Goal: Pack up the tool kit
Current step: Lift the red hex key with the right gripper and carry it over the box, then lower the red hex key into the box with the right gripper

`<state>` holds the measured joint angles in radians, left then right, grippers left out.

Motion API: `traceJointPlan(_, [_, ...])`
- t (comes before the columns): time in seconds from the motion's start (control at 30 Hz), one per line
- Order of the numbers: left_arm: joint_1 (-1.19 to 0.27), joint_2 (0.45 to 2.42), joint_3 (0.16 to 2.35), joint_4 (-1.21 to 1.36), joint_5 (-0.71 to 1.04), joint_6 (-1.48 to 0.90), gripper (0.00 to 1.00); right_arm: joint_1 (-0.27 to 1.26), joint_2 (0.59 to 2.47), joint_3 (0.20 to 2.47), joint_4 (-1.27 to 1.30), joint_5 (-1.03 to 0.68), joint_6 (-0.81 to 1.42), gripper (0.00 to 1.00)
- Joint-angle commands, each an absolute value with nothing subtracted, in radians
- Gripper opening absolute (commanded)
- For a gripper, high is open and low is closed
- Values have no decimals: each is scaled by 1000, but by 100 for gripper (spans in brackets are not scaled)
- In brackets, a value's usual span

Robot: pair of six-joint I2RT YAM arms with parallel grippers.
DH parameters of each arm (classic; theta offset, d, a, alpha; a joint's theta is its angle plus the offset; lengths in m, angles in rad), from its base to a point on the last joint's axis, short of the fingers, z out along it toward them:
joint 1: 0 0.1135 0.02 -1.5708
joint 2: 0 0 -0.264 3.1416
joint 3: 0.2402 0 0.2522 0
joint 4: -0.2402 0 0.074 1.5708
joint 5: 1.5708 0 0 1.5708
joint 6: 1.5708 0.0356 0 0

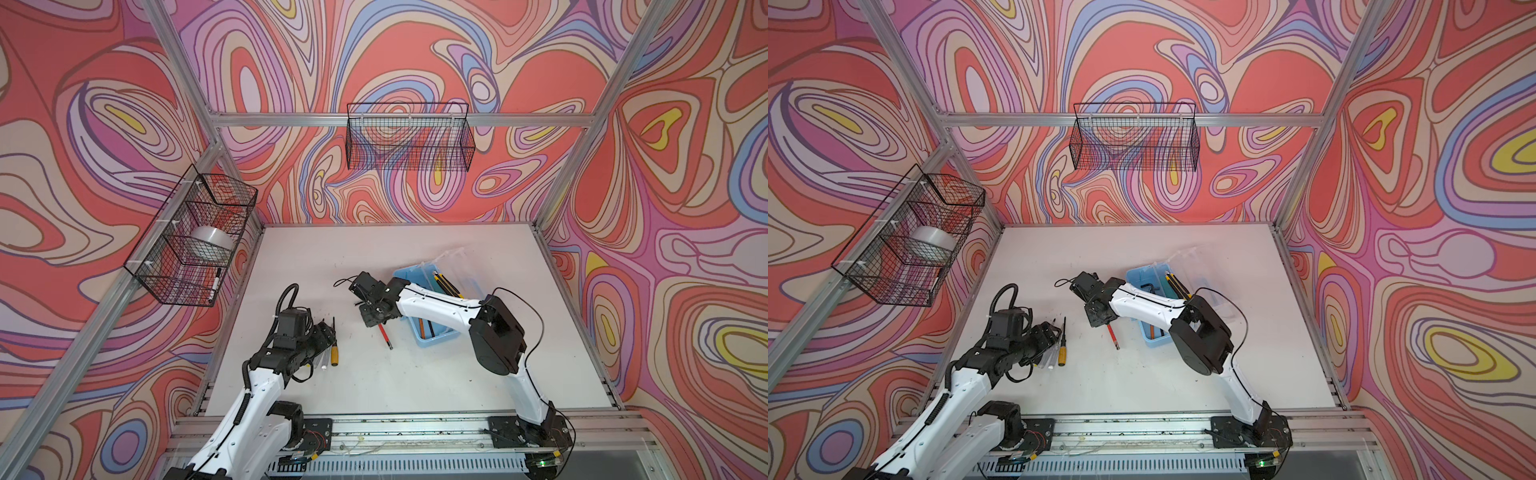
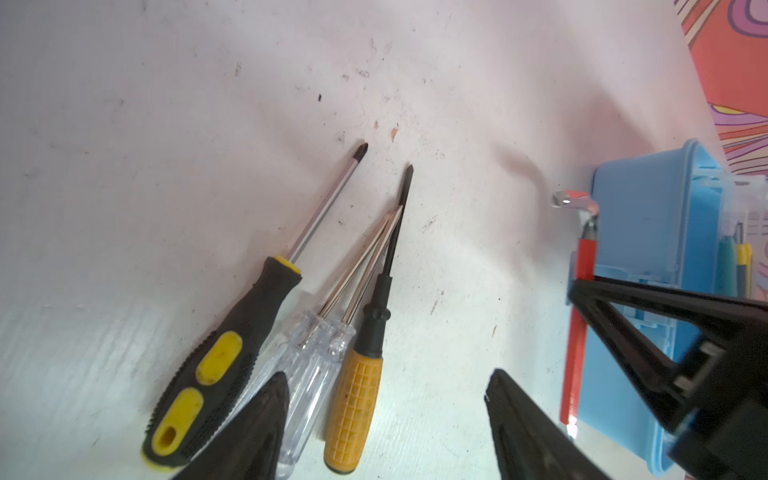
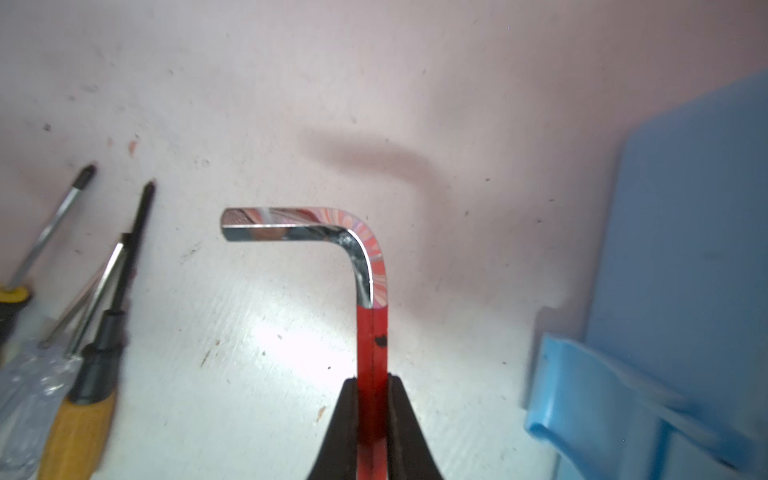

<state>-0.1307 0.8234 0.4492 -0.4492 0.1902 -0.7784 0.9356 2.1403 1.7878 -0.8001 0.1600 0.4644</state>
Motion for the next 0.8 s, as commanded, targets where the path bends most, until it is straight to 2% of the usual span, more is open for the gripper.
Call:
traceJointPlan(0.0, [-126,842,484,-430,169,-764,75,893,2007,1752,-767,174,452,0])
traceJointPlan(0.3, [-126,911,506,-412,159,-753,75,759,1850,1630,-792,264,413,0])
traceJointPlan(0.77, [-126,958,667,-544,16,-692,76,633,1875,1458,-679,210,406,0])
